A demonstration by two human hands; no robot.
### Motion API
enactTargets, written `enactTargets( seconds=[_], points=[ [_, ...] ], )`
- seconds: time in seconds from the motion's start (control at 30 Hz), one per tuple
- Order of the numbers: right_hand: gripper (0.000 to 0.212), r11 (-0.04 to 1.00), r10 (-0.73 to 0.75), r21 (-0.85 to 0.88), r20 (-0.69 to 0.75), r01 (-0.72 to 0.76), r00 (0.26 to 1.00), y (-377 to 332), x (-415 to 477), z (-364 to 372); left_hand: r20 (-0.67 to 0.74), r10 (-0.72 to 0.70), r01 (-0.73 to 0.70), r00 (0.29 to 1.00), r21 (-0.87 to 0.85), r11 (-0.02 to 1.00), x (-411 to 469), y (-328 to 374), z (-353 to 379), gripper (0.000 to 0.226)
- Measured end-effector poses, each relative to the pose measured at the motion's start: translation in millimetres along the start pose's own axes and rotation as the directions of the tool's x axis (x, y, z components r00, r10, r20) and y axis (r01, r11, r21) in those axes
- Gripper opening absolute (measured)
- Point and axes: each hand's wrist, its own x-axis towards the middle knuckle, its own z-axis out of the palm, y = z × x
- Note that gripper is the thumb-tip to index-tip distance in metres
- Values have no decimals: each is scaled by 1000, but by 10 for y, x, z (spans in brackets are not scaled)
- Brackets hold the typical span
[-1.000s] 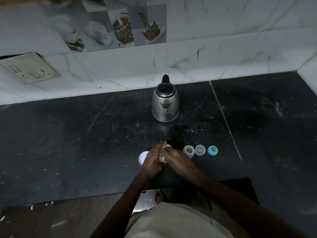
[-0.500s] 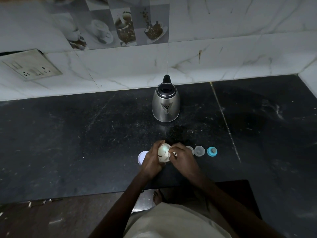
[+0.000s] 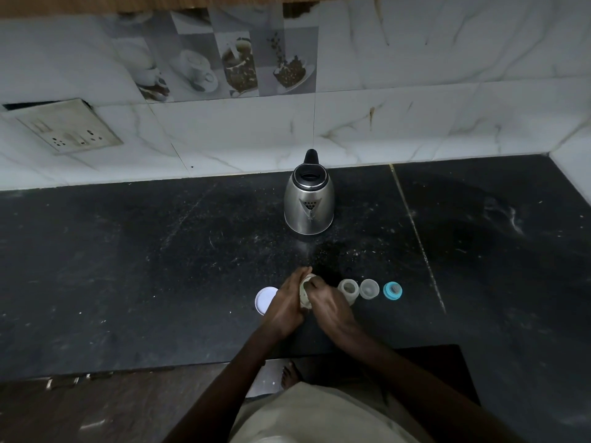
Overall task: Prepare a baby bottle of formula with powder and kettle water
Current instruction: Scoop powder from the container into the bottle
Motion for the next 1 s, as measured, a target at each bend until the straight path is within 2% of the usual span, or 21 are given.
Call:
enactTargets(
  seconds=[0.07,0.17,0.23,0.4,0.5,0.57,0.67,0.7,0.77,0.87,0.93,1.0],
  points=[
    [44,997,43,-56,-10,-43,999,-64,-3,-43,-4,-6,6,1000,-10,1000,-2,20,0,88],
    [37,995,88,-38,8,-88,996,-74,58,-53,-13,-6,5,1000,-17,1000,22,58,8,87],
    [24,991,133,12,15,-133,991,-59,111,-61,-16,-9,9,1000,-34,999,46,81,-5,87],
    [22,963,121,251,-96,-93,988,-47,88,36,12,2,-2,1000,-41,999,70,51,-59,85],
    [24,951,63,305,-17,-55,998,4,47,-8,39,24,-24,999,-11,1000,54,-9,-63,90],
    [24,952,-9,306,106,-24,994,44,28,-104,72,39,-39,997,7,999,53,-28,-54,93],
    [22,991,-134,62,241,123,961,171,41,-140,106,54,-59,993,40,997,67,-21,-33,95],
    [19,986,-156,-28,234,167,960,226,45,-120,109,56,-61,992,43,997,78,-15,-33,95],
    [18,969,-200,-104,202,224,959,315,35,-43,104,53,-57,993,39,998,96,-6,-44,94],
    [14,905,-309,-274,104,325,946,298,-20,-76,100,49,-54,994,49,997,92,29,-35,92],
    [15,886,-312,-332,90,324,946,256,-7,-115,96,57,-64,994,73,995,80,48,-7,89],
    [21,908,-232,-330,116,258,966,189,30,-127,97,65,-73,993,77,994,80,57,3,87]
  ],
)
